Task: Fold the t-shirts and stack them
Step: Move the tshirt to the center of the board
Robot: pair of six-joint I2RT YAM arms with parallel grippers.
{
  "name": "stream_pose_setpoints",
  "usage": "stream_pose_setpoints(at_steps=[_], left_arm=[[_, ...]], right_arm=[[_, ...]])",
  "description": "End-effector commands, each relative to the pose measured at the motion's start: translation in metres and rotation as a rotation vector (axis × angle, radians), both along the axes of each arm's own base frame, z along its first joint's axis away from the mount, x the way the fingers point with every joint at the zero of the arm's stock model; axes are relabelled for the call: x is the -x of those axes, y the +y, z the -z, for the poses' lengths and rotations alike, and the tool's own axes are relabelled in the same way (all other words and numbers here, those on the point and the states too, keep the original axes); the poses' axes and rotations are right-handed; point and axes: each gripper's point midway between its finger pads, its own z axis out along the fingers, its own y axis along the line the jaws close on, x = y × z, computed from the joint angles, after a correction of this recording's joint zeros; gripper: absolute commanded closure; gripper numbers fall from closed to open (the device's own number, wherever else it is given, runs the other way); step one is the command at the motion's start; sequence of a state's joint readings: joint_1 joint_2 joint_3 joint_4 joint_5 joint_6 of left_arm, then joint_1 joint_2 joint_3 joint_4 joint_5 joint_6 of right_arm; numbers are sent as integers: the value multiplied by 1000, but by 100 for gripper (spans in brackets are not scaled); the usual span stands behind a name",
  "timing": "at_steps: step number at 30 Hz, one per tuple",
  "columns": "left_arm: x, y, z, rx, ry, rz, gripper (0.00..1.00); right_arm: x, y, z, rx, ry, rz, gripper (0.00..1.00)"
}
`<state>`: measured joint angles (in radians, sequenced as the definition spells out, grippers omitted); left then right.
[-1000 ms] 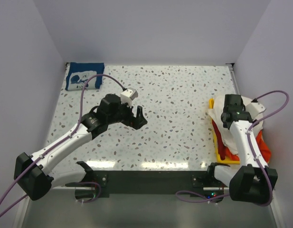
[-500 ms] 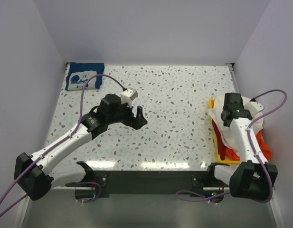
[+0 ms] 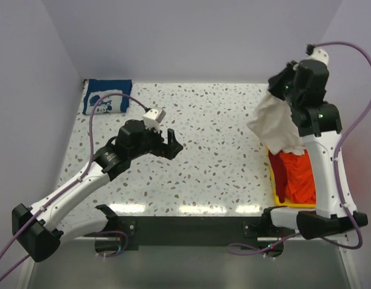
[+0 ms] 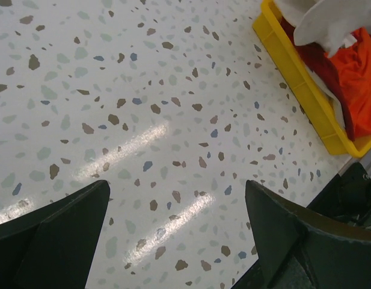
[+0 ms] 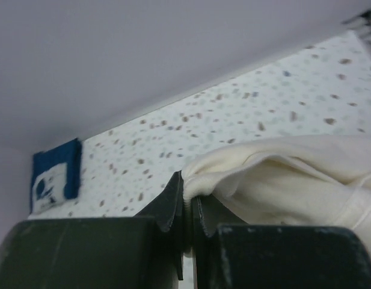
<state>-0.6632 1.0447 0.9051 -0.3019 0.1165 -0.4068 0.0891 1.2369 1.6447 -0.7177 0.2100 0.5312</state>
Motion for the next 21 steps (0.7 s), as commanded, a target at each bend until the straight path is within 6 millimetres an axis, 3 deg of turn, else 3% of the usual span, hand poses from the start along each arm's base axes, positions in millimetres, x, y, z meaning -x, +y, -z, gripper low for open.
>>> stream_pose_setpoints(at_steps=[1, 2, 3, 4, 5, 7, 9, 13, 14, 15, 16, 17, 18, 19, 20, 21], left_arm=[[-23, 13, -44, 69, -102, -153, 0], [-24, 16, -47, 78, -105, -177, 0], [-25, 18, -52, 85, -115, -193, 0], [-30, 24, -55, 86, -127, -229, 0], [-31, 27, -56, 89, -127, -250, 0], [-35, 37, -59, 90, -142, -291, 0], [-38, 42, -60, 97, -140, -318, 0], [-44, 54, -56, 90, -134, -357, 0], [-46, 55, -55, 89, -134, -362, 0], [-47, 56, -50, 80, -125, -368, 0], [-49, 59, -48, 79, -120, -376, 0], [-49, 59, -45, 82, -110, -378, 0], [-50, 59, -39, 79, -97, -379, 0], [-50, 58, -34, 81, -85, -374, 0], [-50, 56, -31, 92, -73, -376, 0], [-49, 56, -18, 82, -48, -375, 0]], right_arm=[[-10, 103, -69, 5, -172, -339, 100], [-7, 117, -101, -6, -241, -379, 100], [-14, 135, -103, -10, -239, -420, 100], [-8, 161, -114, -25, -264, -495, 100], [-1, 169, -138, -39, -322, -522, 100], [-7, 187, -144, -55, -342, -551, 100], [-11, 191, -152, -68, -366, -558, 100], [-39, 197, -116, -36, -292, -522, 100], [-52, 198, -89, -16, -232, -501, 96], [-61, 193, -75, 0, -206, -466, 90], [-72, 184, -60, -7, -178, -431, 77], [-84, 178, -25, -2, -100, -403, 69], [-89, 172, -6, -19, -56, -393, 63], [-99, 152, 11, -49, -17, -350, 51], [-101, 147, 45, -48, 60, -345, 48], [-100, 143, 59, -45, 94, -340, 45]])
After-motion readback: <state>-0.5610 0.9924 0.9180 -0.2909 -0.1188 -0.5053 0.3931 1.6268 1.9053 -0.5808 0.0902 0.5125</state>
